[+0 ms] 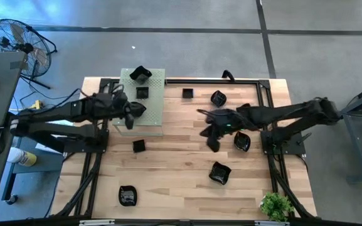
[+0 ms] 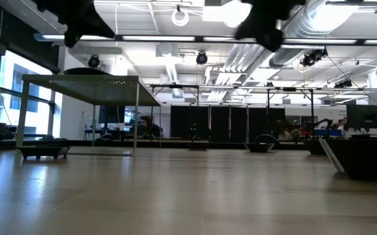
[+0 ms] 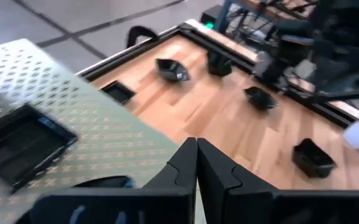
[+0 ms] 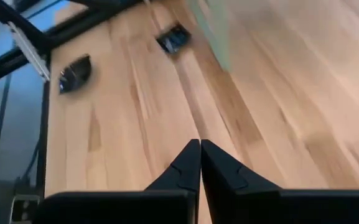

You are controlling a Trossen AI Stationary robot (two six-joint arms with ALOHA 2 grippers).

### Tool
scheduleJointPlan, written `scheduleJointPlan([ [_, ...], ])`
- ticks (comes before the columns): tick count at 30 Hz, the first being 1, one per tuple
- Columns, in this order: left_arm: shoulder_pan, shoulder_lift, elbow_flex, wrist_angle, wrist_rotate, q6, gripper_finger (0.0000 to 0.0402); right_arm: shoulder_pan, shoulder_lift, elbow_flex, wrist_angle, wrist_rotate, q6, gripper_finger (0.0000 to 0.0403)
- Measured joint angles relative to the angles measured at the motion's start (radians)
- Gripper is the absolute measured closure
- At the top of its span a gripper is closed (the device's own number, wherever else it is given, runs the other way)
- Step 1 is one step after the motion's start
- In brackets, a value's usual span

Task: Pick & Place Mini shaped plates
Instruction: Stack the leaf-shaped plate on the other leaf-shaped plate on the shelf

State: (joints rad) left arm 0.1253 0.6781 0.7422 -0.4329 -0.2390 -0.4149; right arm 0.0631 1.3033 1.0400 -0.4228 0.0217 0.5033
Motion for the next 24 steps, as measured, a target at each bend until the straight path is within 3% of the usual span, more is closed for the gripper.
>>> scheduleJointPlan([
  [6,-0.146,0.0,0.0,0.017,-0.075,0.02,0.04,-0.001,-0.227,-0.219,-0.045,0.04,0.168,0.0401],
  [12,-0.24,0.005,0.0,0.016,-0.094,0.022,0.04,-0.001,-0.368,-0.412,-0.074,0.054,0.336,0.0391],
  [20,-0.311,0.053,-0.001,0.02,-0.097,0.018,0.04,-0.005,-0.388,-0.515,-0.079,0.068,0.467,0.0373],
  [24,-0.318,0.077,-0.001,0.042,-0.096,0.018,0.04,-0.085,-0.388,-0.49,-0.077,0.128,0.513,0.0349],
])
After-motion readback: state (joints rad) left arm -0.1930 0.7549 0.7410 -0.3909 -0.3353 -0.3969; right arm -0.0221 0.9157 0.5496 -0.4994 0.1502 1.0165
